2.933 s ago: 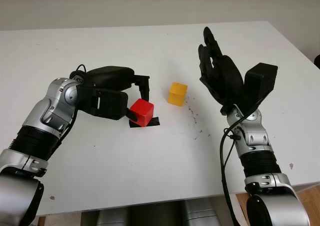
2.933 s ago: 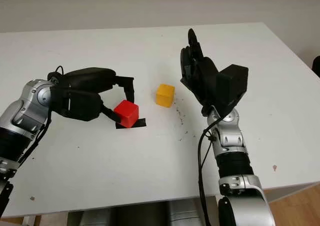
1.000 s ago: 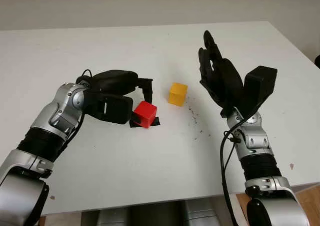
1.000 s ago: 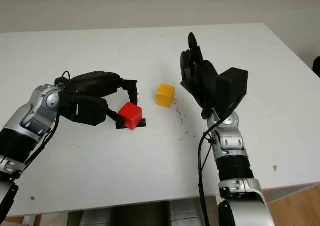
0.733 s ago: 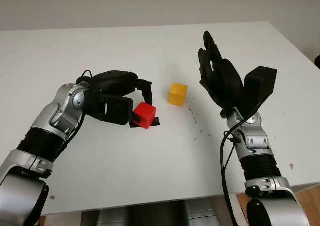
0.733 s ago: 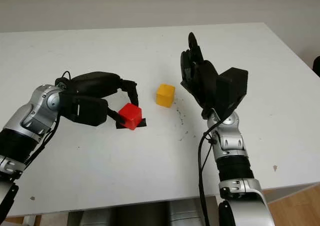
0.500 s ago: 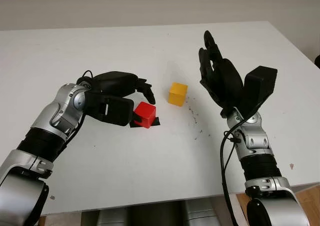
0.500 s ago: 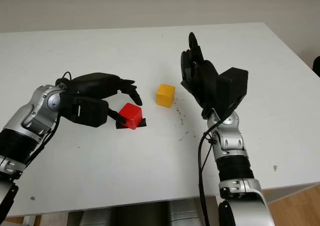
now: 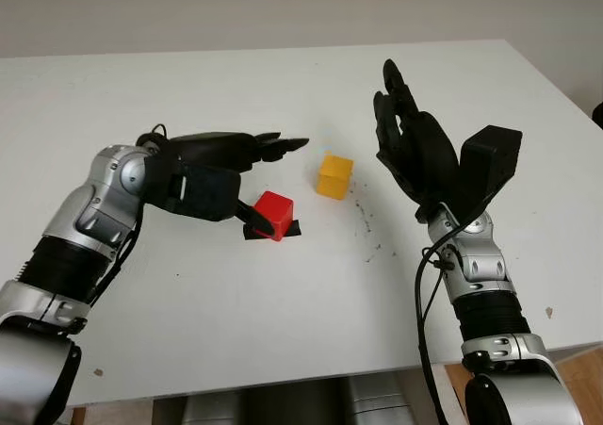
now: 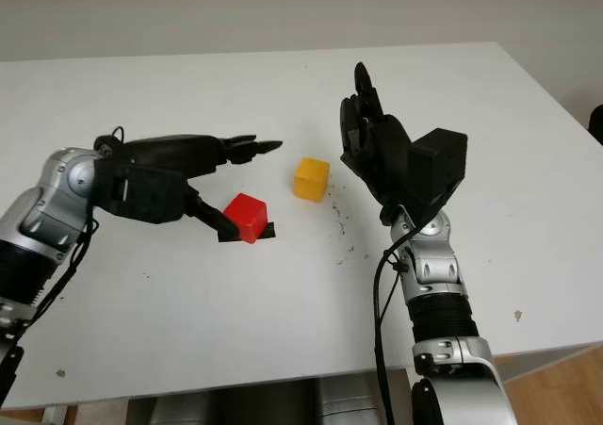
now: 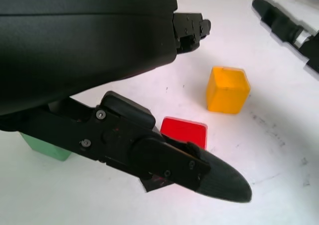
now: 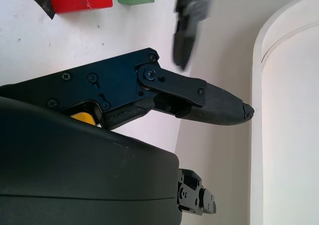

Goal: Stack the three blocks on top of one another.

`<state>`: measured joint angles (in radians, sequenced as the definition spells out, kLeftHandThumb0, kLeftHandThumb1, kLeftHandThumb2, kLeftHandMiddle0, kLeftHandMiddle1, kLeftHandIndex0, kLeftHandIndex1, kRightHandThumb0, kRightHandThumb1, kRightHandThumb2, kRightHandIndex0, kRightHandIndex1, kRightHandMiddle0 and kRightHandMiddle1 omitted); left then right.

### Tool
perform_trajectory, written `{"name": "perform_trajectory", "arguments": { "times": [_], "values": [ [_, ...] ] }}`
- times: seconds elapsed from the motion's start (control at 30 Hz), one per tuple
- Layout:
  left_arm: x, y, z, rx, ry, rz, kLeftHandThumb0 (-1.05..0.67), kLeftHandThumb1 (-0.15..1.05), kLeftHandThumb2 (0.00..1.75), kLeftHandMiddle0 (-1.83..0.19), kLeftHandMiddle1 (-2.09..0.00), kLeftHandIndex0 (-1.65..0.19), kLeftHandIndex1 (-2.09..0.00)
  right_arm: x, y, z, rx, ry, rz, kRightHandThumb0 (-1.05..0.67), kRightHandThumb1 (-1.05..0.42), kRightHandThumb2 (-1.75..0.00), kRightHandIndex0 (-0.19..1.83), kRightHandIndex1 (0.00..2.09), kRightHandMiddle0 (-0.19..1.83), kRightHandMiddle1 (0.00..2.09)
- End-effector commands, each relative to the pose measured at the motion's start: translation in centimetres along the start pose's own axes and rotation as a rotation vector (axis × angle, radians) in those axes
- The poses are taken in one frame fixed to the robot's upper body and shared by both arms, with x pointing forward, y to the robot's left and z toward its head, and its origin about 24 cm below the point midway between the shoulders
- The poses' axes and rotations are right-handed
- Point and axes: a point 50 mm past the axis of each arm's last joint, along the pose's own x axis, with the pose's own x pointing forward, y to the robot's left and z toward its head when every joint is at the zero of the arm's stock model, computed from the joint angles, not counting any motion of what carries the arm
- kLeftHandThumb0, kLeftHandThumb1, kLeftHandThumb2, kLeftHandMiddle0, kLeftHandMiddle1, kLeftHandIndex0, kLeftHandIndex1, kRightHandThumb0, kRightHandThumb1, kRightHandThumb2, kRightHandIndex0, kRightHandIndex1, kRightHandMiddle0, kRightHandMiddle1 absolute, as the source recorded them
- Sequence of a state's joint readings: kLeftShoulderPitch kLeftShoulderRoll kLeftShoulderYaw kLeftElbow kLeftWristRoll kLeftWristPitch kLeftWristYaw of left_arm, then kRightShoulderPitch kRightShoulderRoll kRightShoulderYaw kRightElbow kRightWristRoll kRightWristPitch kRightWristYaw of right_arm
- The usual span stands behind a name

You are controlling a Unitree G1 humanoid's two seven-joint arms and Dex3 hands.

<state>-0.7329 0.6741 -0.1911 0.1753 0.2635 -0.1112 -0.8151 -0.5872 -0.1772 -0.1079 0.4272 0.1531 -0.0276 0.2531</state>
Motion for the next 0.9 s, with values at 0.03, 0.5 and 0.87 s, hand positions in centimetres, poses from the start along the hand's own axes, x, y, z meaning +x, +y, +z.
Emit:
{"name": "perform_trajectory", "arguments": {
  "times": [0.03, 0.5, 0.87],
  "values": [
    [-3.2, 1.4, 0.2, -0.100, -0.032, 0.089, -1.03, 1.01, 0.05, 0.19, 0.00, 0.19, 0.00, 0.1, -0.1, 0.3, -0.008, -0.013, 0.003, -0.73, -1.05, -0.73, -0.19, 0.00, -0.19, 0.00],
    [-7.8, -2.0, -1.9, -0.438, 0.001, 0.675, -0.94, 1.05, 0.70, 0.19, 0.00, 0.19, 0.00, 1.3, -0.6, 1.0, -0.046, -0.025, 0.056, -0.72, -1.05, -0.68, -0.19, 0.00, -0.19, 0.00],
    [-7.1, -6.4, -5.0, -0.639, 0.155, 0.959, -0.91, 1.05, 0.76, 0.19, 0.00, 0.19, 0.00, 3.1, -1.8, 2.2, -0.133, 0.023, 0.115, -0.74, -1.04, -0.12, -0.16, 0.02, -0.15, 0.04]
  ]
}}
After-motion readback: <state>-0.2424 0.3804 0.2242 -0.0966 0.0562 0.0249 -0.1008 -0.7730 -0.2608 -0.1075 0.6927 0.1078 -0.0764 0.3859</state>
